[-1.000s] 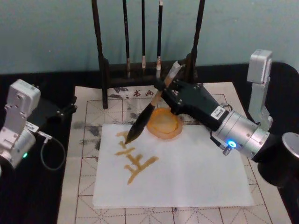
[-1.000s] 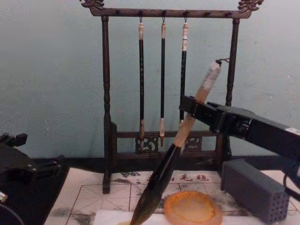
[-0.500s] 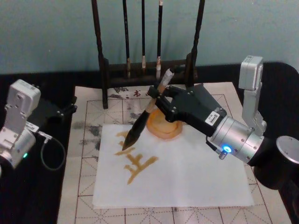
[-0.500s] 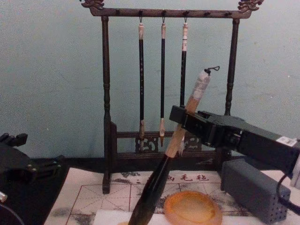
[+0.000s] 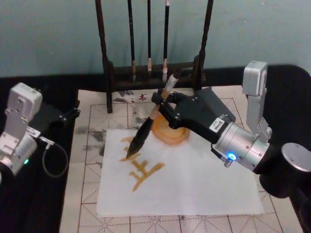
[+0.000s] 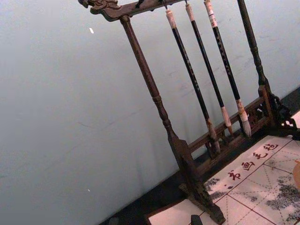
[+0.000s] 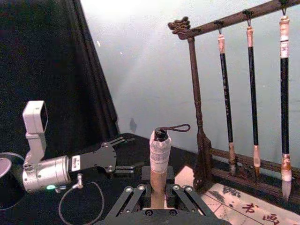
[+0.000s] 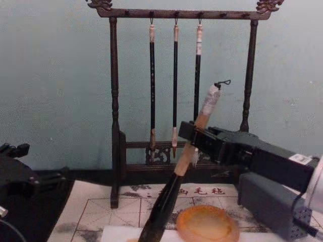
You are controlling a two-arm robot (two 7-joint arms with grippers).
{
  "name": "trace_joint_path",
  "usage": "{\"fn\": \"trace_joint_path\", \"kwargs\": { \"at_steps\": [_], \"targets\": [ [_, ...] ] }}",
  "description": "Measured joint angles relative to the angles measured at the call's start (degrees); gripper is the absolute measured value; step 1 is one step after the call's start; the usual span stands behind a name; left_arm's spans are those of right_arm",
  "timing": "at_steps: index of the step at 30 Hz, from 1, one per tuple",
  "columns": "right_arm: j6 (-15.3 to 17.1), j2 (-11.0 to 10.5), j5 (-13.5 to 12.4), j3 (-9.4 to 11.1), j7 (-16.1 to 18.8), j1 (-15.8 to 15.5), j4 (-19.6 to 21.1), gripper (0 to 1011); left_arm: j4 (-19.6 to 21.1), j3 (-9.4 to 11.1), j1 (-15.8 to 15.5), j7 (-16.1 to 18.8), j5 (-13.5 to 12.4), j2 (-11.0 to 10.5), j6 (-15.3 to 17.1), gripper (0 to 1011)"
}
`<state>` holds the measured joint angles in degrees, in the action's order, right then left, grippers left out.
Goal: Pick up the brush from the inkstone, write on the paper, then place the brush back to its original position.
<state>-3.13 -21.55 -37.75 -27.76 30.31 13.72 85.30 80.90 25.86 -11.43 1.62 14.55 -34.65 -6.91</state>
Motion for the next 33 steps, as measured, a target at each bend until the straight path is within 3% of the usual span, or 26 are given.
{"fn": "trace_joint_path", "kwargs": {
  "at_steps": [33],
  "targets": [
    [0.25, 2.07, 1.43, 0.14, -0.62, 0.89, -2.05, 185, 0.0, 0.0, 0.0, 0.0, 0.0, 0.0, 0.0, 1001]
  ]
}}
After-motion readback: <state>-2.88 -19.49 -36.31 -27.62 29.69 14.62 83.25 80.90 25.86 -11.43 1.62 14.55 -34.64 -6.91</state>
